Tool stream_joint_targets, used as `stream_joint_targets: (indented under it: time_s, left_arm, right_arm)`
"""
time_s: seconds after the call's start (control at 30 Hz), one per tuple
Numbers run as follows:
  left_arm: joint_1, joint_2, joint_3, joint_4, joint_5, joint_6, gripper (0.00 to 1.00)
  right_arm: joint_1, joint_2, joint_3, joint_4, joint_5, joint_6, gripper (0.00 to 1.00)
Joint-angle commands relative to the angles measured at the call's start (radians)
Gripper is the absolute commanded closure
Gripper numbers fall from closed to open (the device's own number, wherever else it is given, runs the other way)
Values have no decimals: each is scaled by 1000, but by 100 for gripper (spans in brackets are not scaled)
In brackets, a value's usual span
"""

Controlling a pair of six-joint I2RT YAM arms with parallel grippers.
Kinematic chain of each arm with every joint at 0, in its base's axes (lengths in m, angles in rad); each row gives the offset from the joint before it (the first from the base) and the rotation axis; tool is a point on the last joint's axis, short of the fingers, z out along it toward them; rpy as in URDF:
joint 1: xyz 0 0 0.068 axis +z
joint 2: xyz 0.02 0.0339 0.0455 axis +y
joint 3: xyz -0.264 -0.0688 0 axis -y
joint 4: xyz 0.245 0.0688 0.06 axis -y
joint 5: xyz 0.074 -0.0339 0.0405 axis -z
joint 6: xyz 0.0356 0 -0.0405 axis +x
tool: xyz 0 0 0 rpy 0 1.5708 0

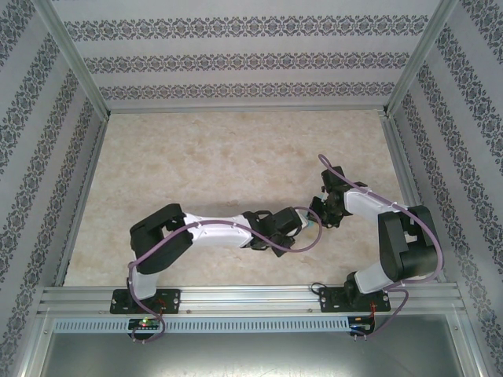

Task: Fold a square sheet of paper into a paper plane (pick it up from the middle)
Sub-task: Fold the wing for the fifth time at the center of the table.

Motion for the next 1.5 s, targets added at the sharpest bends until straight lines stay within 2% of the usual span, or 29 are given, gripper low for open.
stream_joint_targets:
  time_s: [0.0, 0.3, 0.5, 0.7, 1.23, 1.47]
  left_arm:
    - [22, -68, 9, -2, 88, -48, 75]
    - [160, 2, 2, 214, 334, -291, 83]
    - [181, 96, 42, 277, 407, -399, 91]
    - [195, 150, 43, 316, 417, -477, 95]
    - [195, 208, 53, 322, 459, -483, 96]
    - [193, 220, 59, 281, 438, -441, 96]
  right_arm:
    - [9, 9, 10, -32, 47, -18, 95]
    - [9, 9, 6, -29, 42, -29, 95]
    - [12, 9, 9, -30, 44, -31, 95]
    - [12, 9, 8, -28, 43, -35, 95]
    - [9, 5, 4, -24, 42, -31, 95]
    - [9, 3, 3, -24, 43, -28, 95]
